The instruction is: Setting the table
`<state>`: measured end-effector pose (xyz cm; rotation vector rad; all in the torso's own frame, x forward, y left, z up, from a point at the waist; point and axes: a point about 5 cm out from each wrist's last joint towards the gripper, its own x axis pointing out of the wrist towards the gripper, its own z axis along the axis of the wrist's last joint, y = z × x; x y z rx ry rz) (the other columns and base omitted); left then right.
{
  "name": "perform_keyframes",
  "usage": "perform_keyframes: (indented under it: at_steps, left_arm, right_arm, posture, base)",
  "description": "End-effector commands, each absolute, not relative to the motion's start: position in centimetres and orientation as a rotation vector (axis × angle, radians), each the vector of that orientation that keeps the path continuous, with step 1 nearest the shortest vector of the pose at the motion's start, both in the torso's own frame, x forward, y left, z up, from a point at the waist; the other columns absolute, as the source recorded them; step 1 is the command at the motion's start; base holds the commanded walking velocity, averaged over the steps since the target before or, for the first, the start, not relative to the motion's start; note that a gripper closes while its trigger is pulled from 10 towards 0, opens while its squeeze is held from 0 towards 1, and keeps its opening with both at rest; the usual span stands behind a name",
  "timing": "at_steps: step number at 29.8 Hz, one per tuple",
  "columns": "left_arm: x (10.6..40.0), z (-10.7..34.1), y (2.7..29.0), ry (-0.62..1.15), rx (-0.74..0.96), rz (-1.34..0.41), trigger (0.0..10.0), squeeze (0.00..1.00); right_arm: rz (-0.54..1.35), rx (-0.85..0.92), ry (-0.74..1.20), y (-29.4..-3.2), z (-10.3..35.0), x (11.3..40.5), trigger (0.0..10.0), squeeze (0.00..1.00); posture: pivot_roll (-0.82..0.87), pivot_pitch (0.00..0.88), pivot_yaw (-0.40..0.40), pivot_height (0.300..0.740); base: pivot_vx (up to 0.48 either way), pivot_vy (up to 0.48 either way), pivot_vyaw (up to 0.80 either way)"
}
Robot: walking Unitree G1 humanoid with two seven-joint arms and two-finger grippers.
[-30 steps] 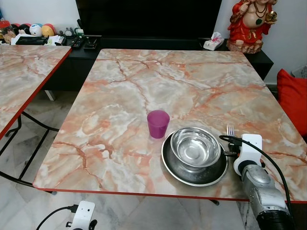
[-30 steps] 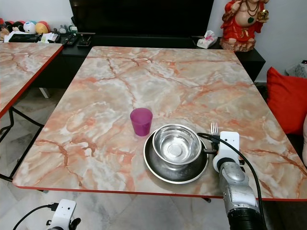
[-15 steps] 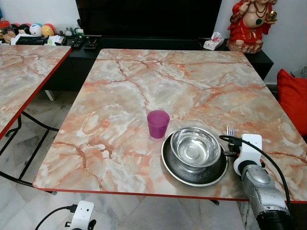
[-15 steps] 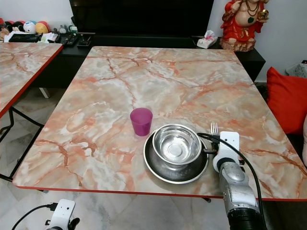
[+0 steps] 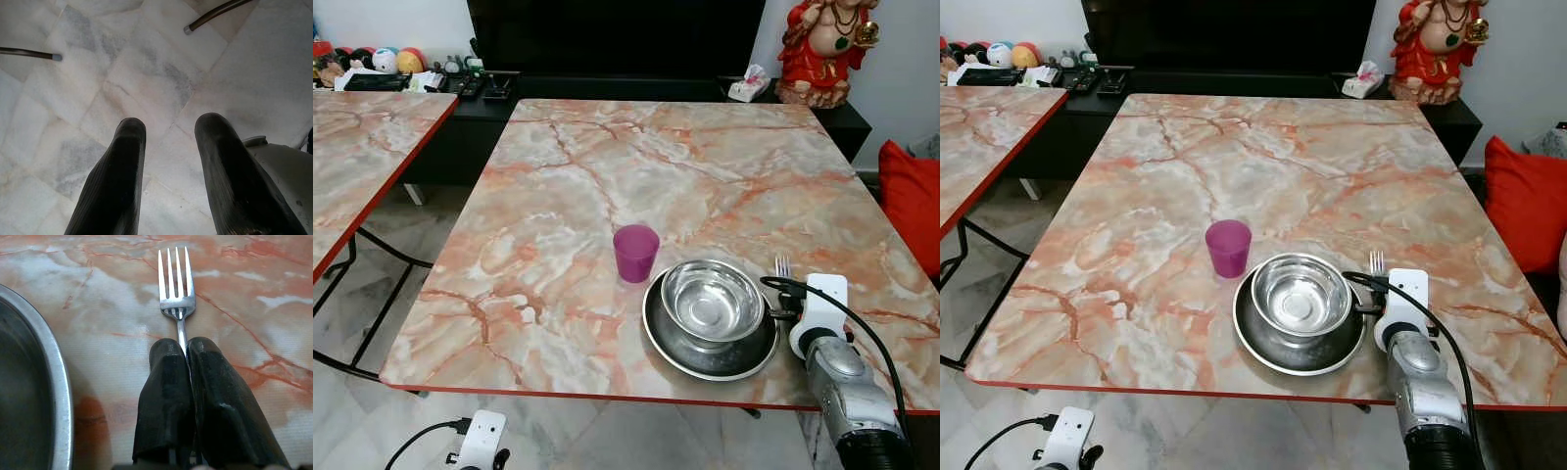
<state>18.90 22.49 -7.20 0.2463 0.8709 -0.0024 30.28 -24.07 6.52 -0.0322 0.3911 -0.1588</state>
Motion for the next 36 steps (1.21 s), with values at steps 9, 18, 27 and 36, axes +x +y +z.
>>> perform_keyframes:
  at_steps: [9,18,27,36]
  left_arm:
    - [18.45,-7.47,22.56,0.899,0.248,0.001,10.0,0.0]
    - [18.44,-7.44,22.69,0.9,0.248,0.002,10.0,0.0]
    - [18.51,-7.39,22.77,0.899,0.249,0.002,10.0,0.0]
    - [18.72,-7.38,22.36,0.892,0.247,-0.006,10.0,0.0]
  right_arm:
    - [-0.158,-0.027,0.41,-23.85,6.07,30.18,10.0,0.91]
    - [-0.164,-0.031,0.405,-23.93,6.16,30.21,10.0,0.0]
    - [-0.161,-0.017,0.396,-23.86,6.34,30.32,10.0,0.0]
    - [-0.179,-0.009,0.353,-24.11,6.9,30.51,10.0,0.0]
  posture:
    - [0.11,0.048,-0.004,0.74]
    - [0.11,0.048,-0.004,0.74]
    - [0.11,0.048,-0.003,0.74]
    - [0.11,0.048,-0.001,0.74]
  base:
    - [0.0,0.0,0.0]
    - [0.0,0.0,0.0]
    - [0.0,0.0,0.0]
    - [0.0,0.0,0.0]
